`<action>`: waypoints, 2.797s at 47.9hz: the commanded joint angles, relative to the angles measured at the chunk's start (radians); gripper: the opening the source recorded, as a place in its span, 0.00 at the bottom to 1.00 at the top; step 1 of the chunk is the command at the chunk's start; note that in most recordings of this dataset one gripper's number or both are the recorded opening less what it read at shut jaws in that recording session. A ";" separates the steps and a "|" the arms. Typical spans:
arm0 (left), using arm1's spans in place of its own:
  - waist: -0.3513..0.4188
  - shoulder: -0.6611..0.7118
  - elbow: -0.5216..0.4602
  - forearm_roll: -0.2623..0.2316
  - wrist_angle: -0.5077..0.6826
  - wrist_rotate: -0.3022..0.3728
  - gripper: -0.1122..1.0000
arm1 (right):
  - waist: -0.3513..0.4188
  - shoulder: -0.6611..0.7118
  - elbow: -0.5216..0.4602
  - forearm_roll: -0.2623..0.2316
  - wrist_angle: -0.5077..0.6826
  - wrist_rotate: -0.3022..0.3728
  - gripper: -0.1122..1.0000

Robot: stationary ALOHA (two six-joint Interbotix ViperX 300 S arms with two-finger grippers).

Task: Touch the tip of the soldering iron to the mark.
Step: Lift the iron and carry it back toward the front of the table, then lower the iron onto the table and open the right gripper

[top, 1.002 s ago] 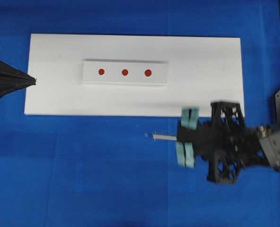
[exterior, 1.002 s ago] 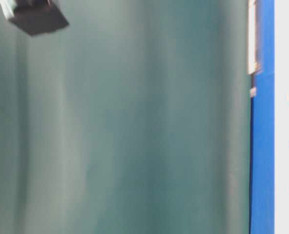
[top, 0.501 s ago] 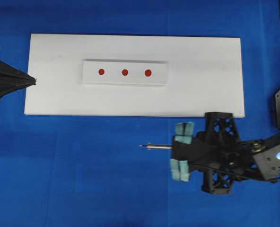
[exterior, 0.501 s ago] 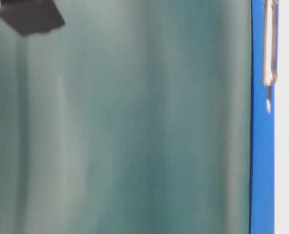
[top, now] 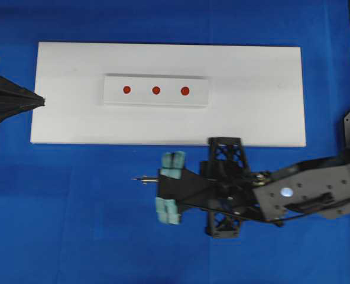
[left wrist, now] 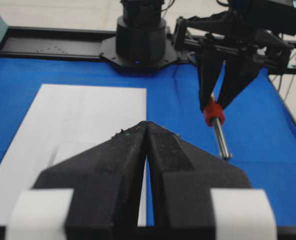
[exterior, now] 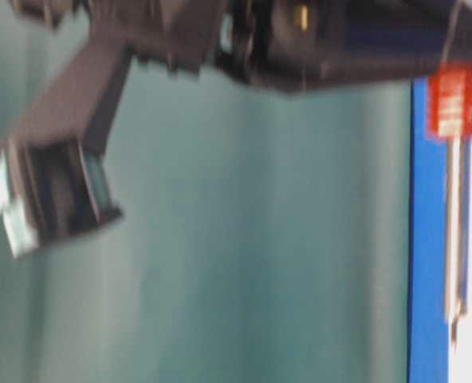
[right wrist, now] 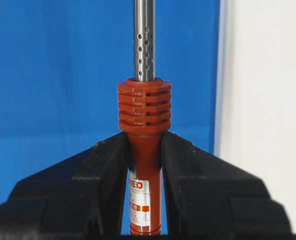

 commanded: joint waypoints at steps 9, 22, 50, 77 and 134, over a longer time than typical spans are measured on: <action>0.000 0.003 -0.012 0.002 -0.006 -0.002 0.10 | -0.023 0.072 -0.155 -0.002 -0.003 -0.051 0.16; 0.000 0.003 -0.012 0.002 -0.003 0.000 0.10 | -0.034 0.118 -0.218 0.000 0.012 -0.057 0.16; 0.000 0.003 -0.011 0.002 -0.003 -0.002 0.10 | -0.035 0.169 -0.144 0.035 -0.110 -0.034 0.16; 0.000 0.003 -0.008 0.002 -0.002 -0.002 0.10 | -0.051 0.267 0.000 0.066 -0.448 -0.032 0.16; 0.000 0.000 -0.008 0.002 0.002 -0.002 0.10 | -0.051 0.150 0.011 0.046 -0.356 -0.038 0.84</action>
